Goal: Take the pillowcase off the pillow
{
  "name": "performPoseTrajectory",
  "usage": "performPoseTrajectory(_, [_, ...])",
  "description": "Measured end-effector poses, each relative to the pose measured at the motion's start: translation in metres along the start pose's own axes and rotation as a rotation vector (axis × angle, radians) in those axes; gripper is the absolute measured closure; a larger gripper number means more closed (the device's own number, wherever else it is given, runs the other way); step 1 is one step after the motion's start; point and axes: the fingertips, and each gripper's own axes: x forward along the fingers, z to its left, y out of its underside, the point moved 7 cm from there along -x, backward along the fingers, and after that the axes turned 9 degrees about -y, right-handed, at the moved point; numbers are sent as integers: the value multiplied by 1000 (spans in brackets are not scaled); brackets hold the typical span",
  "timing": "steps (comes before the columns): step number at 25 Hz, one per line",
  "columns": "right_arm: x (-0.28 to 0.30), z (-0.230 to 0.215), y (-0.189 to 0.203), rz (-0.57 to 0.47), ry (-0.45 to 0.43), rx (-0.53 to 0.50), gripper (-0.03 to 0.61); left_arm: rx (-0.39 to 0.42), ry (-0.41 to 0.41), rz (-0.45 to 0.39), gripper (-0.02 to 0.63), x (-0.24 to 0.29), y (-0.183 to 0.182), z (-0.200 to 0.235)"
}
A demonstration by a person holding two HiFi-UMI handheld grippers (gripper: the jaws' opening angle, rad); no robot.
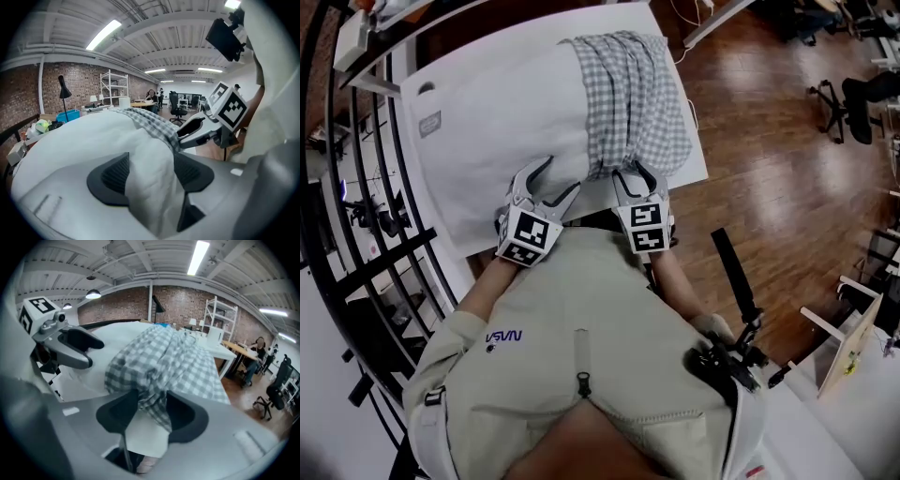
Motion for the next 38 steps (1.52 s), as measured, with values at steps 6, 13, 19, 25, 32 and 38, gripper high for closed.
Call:
performPoseTrajectory(6, [31, -5, 1, 53, 69, -31, 468, 28, -85, 4, 587, 6, 2, 18])
performPoseTrajectory(13, [-5, -12, -32, -86, 174, -76, 548, 15, -167, -140, 600, -18, -39, 49])
performPoseTrajectory(19, [-35, -46, -53, -177, 310, -71, 557, -15, -232, -218, 600, -31, -58, 78])
performPoseTrajectory(25, [-39, -95, -37, -110, 465, -39, 561, -61, -213, -217, 601, -35, -56, 83])
performPoseTrajectory(32, [-32, -167, 15, 2, 558, 150, 566, -124, -218, -185, 601, -46, -35, 85])
performPoseTrajectory(38, [4, -170, 61, 171, 428, 212, 563, -126, -103, -68, 600, -27, -5, 53])
